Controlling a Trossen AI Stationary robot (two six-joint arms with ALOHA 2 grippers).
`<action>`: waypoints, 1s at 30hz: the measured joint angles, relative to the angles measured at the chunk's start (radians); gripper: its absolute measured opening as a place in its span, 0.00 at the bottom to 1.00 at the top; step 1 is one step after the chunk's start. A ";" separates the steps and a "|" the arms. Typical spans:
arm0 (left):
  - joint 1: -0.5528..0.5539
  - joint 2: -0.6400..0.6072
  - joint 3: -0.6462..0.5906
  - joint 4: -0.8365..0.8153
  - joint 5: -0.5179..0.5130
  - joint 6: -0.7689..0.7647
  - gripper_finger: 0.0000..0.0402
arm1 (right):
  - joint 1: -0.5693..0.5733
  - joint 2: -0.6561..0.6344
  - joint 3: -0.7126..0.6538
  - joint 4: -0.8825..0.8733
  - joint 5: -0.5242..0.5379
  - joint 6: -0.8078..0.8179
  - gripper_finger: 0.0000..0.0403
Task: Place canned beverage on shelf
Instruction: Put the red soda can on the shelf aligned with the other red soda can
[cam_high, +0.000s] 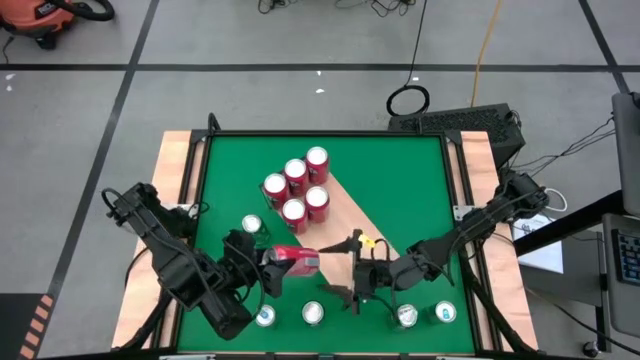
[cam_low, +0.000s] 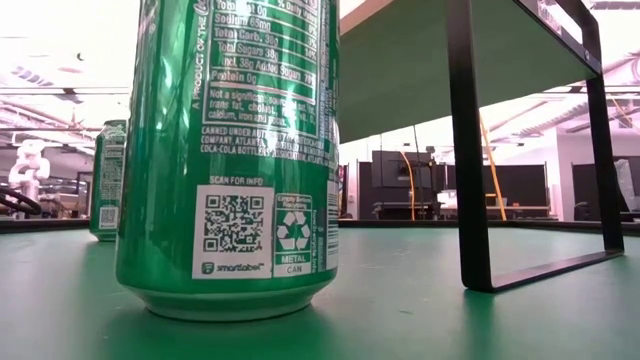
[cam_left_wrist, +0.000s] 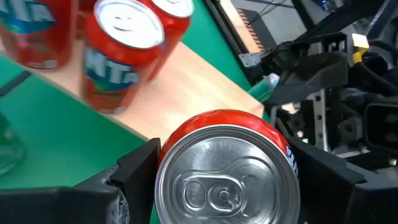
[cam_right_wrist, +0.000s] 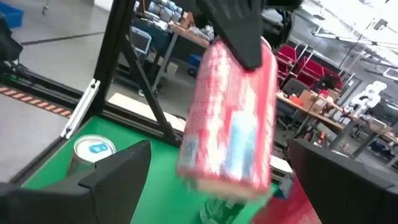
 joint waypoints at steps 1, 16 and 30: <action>0.004 0.002 0.000 0.021 -0.002 0.015 0.72 | -0.003 0.009 0.011 0.000 -0.001 -0.006 0.93; 0.040 0.033 -0.001 0.201 -0.018 0.178 0.72 | -0.042 0.096 0.109 -0.121 0.023 0.036 0.92; 0.049 0.036 -0.001 0.184 -0.009 0.202 0.72 | -0.042 0.095 0.109 -0.156 0.033 0.074 0.75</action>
